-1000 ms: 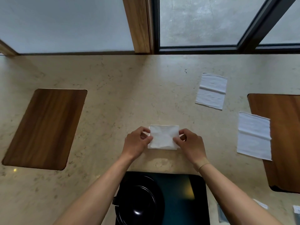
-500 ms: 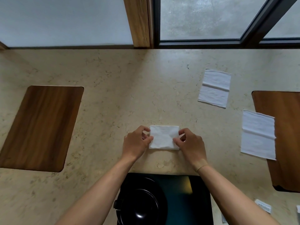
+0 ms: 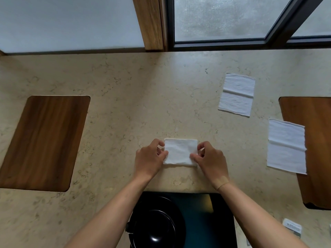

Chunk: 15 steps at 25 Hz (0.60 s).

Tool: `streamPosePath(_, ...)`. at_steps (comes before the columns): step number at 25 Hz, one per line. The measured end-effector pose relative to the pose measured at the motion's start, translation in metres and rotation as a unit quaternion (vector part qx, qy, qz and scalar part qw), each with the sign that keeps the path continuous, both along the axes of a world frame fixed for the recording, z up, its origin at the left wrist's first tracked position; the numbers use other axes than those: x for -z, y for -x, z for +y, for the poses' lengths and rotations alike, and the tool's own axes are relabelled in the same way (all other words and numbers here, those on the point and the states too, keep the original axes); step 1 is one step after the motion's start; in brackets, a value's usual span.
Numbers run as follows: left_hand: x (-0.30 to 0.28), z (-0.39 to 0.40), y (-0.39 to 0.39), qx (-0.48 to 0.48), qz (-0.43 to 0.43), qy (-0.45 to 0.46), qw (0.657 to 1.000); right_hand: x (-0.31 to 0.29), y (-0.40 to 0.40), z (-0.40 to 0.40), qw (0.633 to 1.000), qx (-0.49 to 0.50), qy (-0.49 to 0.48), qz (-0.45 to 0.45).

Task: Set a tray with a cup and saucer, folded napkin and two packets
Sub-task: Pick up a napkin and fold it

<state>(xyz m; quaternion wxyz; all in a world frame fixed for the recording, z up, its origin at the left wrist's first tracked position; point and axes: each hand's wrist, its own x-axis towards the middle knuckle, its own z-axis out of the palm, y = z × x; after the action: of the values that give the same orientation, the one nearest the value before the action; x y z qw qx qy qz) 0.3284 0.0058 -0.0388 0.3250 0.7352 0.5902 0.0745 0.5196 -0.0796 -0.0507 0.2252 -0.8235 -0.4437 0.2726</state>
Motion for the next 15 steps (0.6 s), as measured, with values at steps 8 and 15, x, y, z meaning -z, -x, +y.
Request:
streamPosePath(8, -0.001, -0.001, -0.001, 0.002, 0.012, -0.018, 1.0, -0.005, -0.004, -0.001, 1.0, 0.01, 0.008, 0.007)
streamPosePath(15, -0.008, 0.017, -0.018, 0.04, -0.025, -0.084, 0.995, -0.018, -0.047, -0.006, 0.998, 0.034, -0.023, -0.036)
